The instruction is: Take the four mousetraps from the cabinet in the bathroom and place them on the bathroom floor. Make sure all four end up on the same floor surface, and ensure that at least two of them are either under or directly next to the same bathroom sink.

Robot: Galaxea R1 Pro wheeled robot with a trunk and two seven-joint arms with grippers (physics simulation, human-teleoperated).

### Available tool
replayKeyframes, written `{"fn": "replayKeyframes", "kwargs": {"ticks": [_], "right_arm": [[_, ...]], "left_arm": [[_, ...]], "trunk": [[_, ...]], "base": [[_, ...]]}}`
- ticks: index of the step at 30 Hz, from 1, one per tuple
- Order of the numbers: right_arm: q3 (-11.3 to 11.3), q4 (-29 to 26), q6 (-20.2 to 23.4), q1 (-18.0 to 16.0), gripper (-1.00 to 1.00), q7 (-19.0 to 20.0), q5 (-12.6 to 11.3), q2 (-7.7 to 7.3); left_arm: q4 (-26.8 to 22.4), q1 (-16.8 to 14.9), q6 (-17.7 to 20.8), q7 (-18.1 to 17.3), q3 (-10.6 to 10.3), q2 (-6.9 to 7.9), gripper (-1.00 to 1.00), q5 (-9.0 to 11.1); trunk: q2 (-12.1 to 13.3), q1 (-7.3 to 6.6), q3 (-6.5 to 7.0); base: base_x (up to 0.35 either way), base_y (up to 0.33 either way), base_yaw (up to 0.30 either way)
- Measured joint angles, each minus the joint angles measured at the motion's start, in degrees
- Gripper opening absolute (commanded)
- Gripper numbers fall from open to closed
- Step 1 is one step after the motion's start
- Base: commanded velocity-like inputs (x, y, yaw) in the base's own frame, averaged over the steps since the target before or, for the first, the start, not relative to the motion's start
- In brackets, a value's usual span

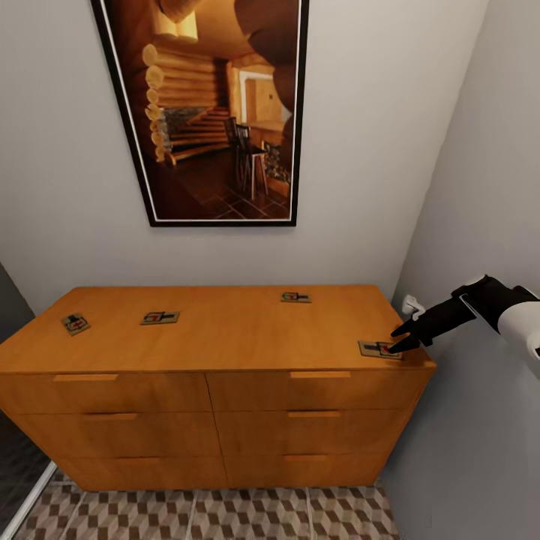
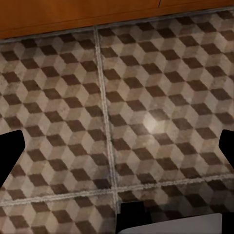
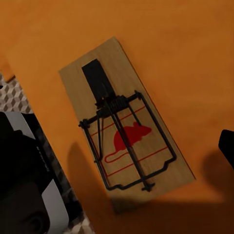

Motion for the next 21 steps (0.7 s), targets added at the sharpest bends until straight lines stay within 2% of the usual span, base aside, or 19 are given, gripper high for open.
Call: {"fn": "replayKeyframes", "kwargs": {"ticks": [21], "right_arm": [[-0.3, 0.0, 0.1, 0.0, 1.00, 0.0, 0.0, 0.00]], "left_arm": [[0.0, 0.0, 0.0, 0.0, 0.0, 0.00, 1.00, 0.0]], "trunk": [[0.0, 0.00, -1.04]], "base": [[0.000, 0.000, 0.000]]}}
